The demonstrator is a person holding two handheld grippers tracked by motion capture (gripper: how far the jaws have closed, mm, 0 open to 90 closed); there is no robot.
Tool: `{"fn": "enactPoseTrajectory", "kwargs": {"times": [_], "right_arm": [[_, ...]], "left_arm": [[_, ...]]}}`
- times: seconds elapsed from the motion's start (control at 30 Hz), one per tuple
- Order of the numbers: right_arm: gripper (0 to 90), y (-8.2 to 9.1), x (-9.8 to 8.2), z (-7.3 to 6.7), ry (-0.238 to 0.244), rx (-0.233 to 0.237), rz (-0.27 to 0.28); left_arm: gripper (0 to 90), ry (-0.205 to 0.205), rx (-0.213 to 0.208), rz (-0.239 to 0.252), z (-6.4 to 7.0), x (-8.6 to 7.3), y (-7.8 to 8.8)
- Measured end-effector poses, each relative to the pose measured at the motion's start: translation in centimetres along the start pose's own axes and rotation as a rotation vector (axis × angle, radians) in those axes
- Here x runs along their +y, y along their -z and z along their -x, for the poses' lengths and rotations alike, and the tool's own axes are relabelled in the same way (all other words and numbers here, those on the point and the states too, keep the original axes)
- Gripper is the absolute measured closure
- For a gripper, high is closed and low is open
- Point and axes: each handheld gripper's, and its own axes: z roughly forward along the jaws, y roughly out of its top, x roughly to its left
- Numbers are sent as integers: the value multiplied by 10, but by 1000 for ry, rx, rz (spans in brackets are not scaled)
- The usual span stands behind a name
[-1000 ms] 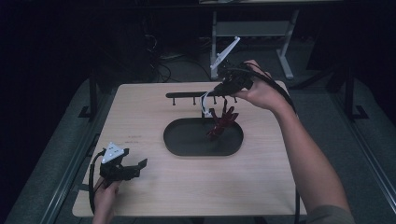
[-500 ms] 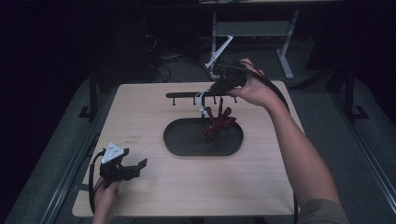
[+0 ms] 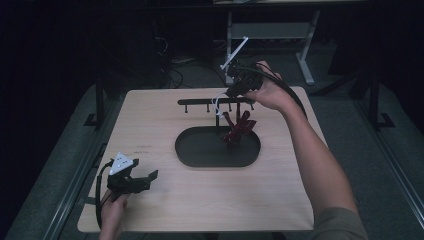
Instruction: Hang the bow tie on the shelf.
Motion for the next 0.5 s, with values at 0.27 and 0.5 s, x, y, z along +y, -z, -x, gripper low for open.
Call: {"fn": "enactPoseTrajectory", "kwargs": {"times": [0.27, 0.5], "right_arm": [[836, -4, -2, 8, -23, -5, -8], [835, -9, -9, 10, -40, 1, -24]], "left_arm": [[136, 9, 4, 7, -1, 0, 1], [135, 4, 4, 10, -1, 0, 1]]}}
